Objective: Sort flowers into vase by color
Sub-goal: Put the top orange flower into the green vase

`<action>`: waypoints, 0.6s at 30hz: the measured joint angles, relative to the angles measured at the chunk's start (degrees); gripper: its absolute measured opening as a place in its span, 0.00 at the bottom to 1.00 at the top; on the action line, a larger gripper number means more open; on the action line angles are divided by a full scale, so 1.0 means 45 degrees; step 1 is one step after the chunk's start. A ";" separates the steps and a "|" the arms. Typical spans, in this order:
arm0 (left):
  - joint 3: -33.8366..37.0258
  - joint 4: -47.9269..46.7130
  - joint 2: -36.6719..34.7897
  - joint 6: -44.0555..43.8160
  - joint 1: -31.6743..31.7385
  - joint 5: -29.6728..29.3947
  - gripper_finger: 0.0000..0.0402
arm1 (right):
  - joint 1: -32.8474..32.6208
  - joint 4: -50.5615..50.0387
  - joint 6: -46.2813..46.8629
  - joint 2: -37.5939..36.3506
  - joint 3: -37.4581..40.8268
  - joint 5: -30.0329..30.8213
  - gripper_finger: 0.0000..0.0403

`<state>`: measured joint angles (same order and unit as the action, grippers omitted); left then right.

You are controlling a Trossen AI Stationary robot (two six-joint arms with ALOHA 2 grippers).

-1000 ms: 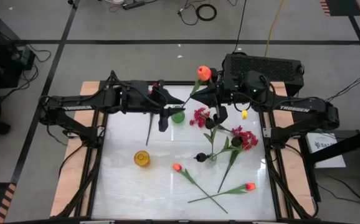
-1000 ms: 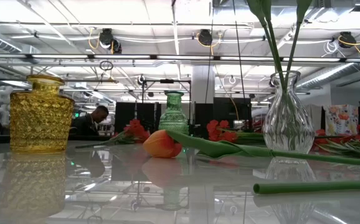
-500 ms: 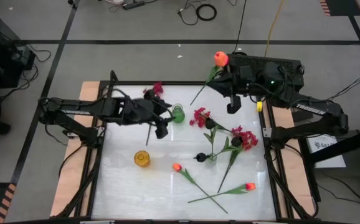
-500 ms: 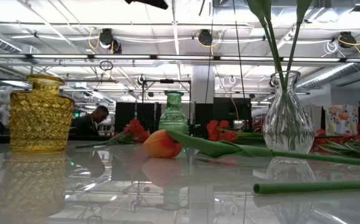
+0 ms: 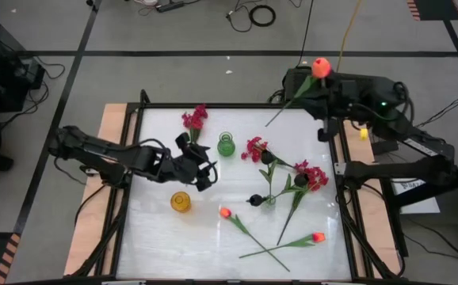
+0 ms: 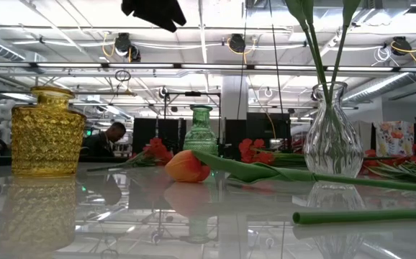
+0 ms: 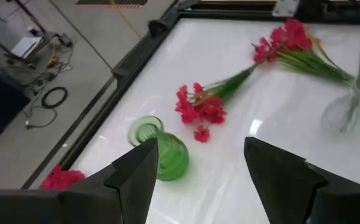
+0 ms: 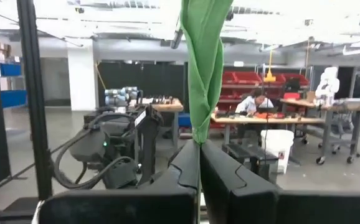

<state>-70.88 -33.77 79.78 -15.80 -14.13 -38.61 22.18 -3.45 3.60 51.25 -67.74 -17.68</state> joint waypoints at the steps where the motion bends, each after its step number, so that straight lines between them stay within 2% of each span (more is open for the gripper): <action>1: 0.0124 0.0108 0.0023 0.0162 -0.0074 0.0014 0.61 | -0.0002 -0.0162 0.0000 -0.0160 0.0090 0.0057 0.00; 8: 0.0244 0.0195 0.0017 0.0480 -0.0329 0.0484 0.61 | -0.0026 0.0232 0.0223 -0.0922 0.1674 0.1198 0.00; 14: 0.0244 0.0239 0.0018 0.0240 -0.0338 0.0693 0.61 | -0.0031 0.1525 0.0243 -0.1002 0.2903 0.1260 0.00; 18: 0.0244 0.0459 0.0168 0.0244 -0.0382 0.0953 0.61 | 0.0055 0.2031 0.0189 -0.1001 0.3126 0.1294 0.00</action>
<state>-69.78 -31.70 80.53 -14.70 -15.85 -34.32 22.43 5.69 4.45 46.75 -53.67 -11.86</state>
